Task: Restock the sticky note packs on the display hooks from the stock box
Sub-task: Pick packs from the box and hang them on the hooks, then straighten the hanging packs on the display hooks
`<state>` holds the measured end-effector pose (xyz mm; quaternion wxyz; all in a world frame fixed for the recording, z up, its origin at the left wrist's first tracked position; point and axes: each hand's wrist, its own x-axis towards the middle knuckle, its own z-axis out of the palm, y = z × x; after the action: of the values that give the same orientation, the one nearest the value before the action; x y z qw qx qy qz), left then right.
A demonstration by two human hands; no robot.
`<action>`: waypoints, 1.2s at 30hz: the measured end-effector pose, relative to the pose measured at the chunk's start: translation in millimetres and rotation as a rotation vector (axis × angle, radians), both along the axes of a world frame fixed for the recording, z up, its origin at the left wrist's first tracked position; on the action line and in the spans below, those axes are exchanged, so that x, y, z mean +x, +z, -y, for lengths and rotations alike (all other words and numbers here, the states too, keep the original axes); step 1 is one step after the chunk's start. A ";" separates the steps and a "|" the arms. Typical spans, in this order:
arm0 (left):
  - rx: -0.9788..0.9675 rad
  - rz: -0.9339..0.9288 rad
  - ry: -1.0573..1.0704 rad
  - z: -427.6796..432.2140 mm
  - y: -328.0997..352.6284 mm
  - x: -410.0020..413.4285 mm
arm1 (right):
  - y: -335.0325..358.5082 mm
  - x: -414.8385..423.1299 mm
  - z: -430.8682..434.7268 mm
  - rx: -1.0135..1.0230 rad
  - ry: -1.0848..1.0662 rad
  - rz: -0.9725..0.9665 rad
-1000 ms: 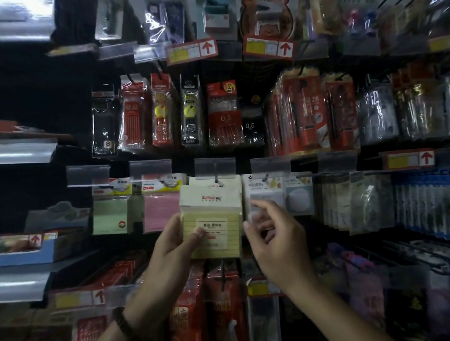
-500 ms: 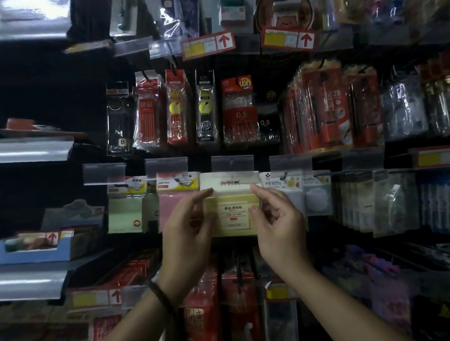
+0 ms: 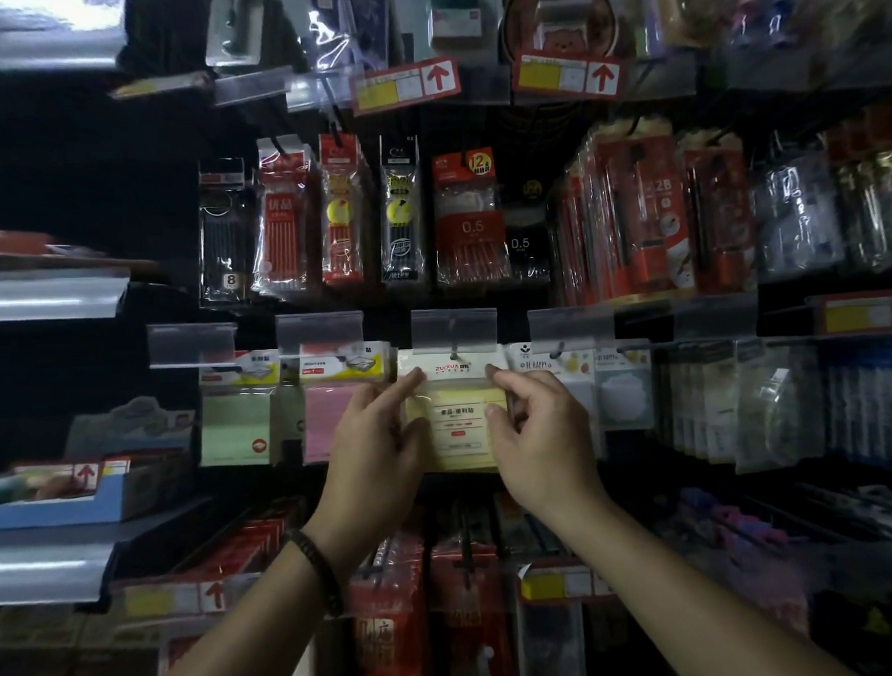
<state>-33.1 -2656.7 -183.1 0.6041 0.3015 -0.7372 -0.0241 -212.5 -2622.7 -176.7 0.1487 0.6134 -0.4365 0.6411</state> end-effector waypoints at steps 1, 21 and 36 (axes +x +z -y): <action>0.005 0.022 0.015 -0.4 0.7 0.2 | 0.5 0.5 -0.6 0.016 -0.017 -0.016; -0.128 0.251 0.191 -64.5 -51.1 14.1 | -65.3 1.3 -62.0 0.074 -0.139 -0.249; 0.642 0.662 -0.146 -110.9 -480.2 34.3 | -497.4 -62.3 -129.6 0.895 0.069 0.219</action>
<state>1.2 -2545.8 -663.3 0.2090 0.4122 -0.8649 -0.1960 -274.8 -2493.0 -674.0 -0.1991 0.5602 -0.6629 0.4550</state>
